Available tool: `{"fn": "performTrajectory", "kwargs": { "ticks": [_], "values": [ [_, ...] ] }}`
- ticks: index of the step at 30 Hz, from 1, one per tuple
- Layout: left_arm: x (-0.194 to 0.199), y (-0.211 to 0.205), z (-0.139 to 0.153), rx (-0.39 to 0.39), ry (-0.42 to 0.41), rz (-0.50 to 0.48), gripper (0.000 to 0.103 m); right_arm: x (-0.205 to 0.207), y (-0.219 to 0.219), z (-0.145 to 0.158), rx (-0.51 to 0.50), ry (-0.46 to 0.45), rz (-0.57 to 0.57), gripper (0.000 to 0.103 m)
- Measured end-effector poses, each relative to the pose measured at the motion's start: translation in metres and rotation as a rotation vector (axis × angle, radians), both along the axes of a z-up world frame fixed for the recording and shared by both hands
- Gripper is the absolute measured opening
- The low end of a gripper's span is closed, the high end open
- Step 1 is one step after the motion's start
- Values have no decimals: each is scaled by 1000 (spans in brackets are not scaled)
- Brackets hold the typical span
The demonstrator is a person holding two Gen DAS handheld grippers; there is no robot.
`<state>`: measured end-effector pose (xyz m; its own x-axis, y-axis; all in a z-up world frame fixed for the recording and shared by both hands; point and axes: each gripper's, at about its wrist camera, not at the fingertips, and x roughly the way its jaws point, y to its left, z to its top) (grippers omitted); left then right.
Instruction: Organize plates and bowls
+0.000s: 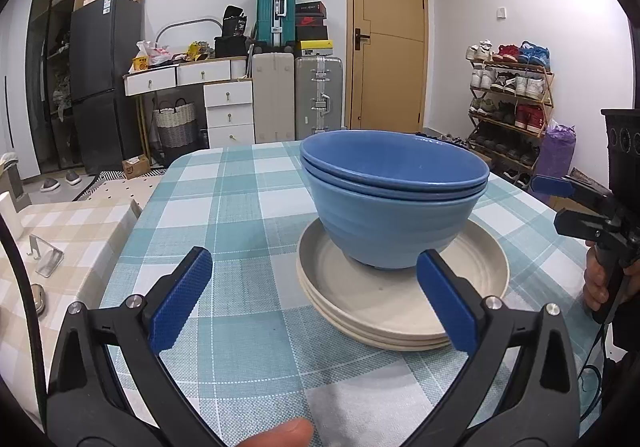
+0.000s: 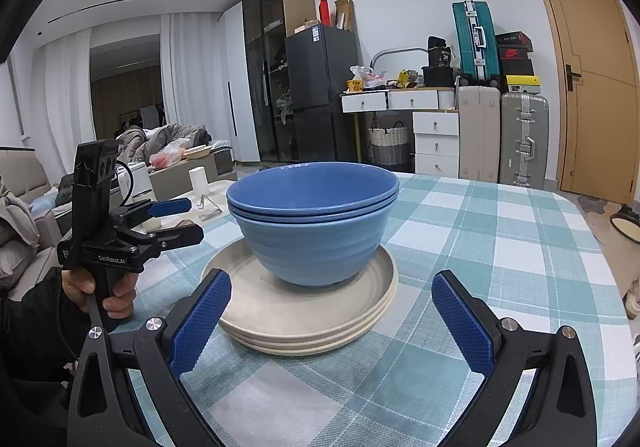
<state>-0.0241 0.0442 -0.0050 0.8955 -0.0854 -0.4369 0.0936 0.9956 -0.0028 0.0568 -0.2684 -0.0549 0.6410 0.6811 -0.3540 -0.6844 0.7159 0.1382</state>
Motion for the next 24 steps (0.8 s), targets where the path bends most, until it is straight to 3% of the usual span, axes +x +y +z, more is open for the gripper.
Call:
{"fn": "performTrajectory", "kwargs": {
  "ticks": [24],
  "values": [
    [0, -2, -3, -3, 11, -3, 102, 0, 0, 0, 0, 2, 0, 102]
  ]
}}
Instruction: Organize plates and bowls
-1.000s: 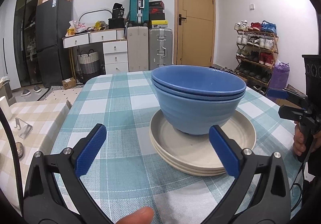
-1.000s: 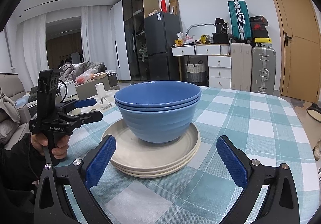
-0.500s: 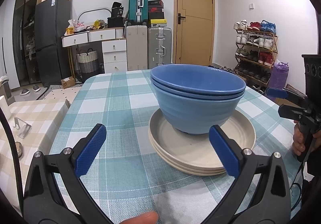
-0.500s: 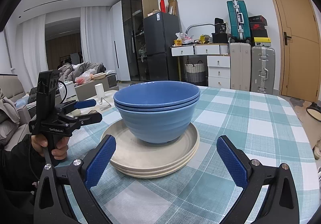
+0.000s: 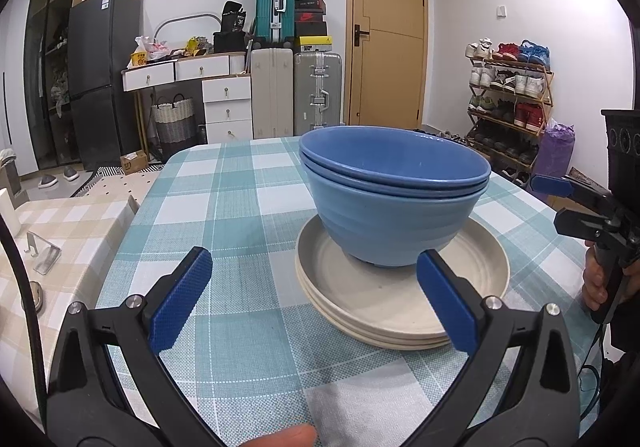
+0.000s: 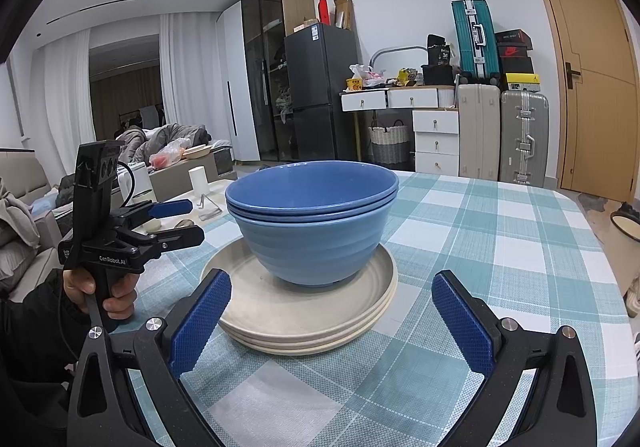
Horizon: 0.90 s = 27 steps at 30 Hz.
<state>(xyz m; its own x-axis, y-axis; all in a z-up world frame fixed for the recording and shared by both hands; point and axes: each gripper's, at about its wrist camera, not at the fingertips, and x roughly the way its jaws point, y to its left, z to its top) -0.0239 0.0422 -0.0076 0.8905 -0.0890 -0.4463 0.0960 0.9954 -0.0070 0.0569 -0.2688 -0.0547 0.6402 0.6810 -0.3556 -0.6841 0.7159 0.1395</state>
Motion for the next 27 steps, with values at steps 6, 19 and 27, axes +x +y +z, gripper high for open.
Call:
{"fn": "performTrajectory", "kwargs": {
  "ticks": [6, 19, 27],
  "values": [
    [0, 0, -1, 1, 1, 2, 102, 0, 0, 0, 1, 1, 0, 102],
    [0, 0, -2, 0, 4, 3, 102, 0, 0, 0, 3, 4, -2, 102],
    [0, 0, -3, -1, 5, 3, 102, 0, 0, 1, 2, 4, -1, 102]
  ]
}}
